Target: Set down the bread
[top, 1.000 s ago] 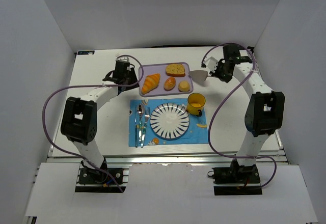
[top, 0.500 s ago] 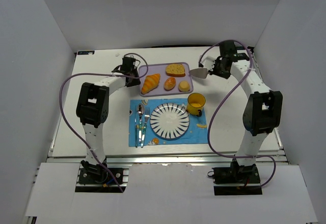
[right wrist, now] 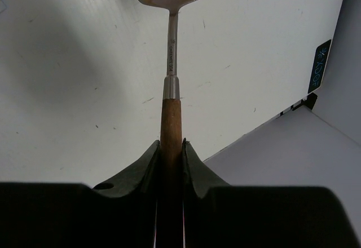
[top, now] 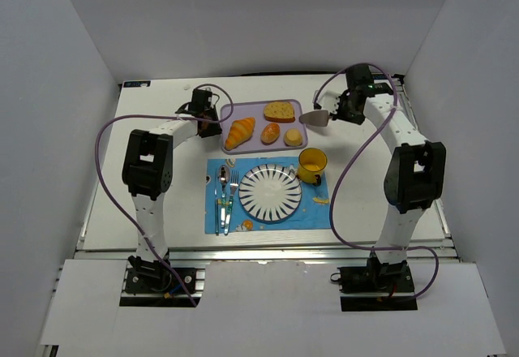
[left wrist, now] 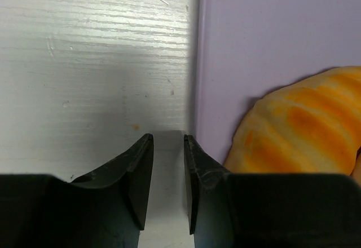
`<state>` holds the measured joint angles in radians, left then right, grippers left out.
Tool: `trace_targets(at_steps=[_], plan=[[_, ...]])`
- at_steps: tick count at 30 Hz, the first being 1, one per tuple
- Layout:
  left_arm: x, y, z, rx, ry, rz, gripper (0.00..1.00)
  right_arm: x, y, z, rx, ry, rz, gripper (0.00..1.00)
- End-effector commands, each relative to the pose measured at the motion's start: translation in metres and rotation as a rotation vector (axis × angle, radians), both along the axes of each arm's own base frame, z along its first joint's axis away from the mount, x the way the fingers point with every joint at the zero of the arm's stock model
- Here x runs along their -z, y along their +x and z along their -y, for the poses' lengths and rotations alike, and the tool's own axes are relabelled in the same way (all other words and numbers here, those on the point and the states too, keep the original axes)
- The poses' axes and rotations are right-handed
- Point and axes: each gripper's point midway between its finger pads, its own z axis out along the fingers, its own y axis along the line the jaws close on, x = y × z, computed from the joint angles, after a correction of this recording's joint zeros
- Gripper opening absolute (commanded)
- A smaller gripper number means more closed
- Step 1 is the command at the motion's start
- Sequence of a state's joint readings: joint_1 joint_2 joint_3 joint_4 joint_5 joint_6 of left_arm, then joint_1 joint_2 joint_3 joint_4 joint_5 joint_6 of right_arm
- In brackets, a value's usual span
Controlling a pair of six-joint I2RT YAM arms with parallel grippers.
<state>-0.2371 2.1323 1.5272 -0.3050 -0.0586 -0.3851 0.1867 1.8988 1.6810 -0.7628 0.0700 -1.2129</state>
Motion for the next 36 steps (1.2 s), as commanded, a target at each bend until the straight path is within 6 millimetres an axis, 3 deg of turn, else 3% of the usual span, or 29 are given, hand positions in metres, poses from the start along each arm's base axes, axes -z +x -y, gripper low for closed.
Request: trace_targets(at_steps=[1, 21, 31, 36], plan=[[-0.02, 0.01, 0.011, 0.041, -0.046, 0.06, 0.39, -0.023, 0.015, -0.005, -0.096, -0.044, 0.058, 0.0], [-0.024, 0.013, 0.023, 0.081, -0.101, 0.089, 0.36, -0.018, 0.013, -0.008, -0.15, -0.076, 0.033, 0.0], [0.008, 0.009, 0.02, 0.099, -0.053, -0.02, 0.28, -0.024, 0.013, -0.01, -0.193, -0.104, 0.034, 0.0], [0.011, 0.008, 0.019, 0.104, -0.044, -0.029, 0.24, -0.027, 0.014, -0.01, -0.22, -0.117, 0.035, 0.0]])
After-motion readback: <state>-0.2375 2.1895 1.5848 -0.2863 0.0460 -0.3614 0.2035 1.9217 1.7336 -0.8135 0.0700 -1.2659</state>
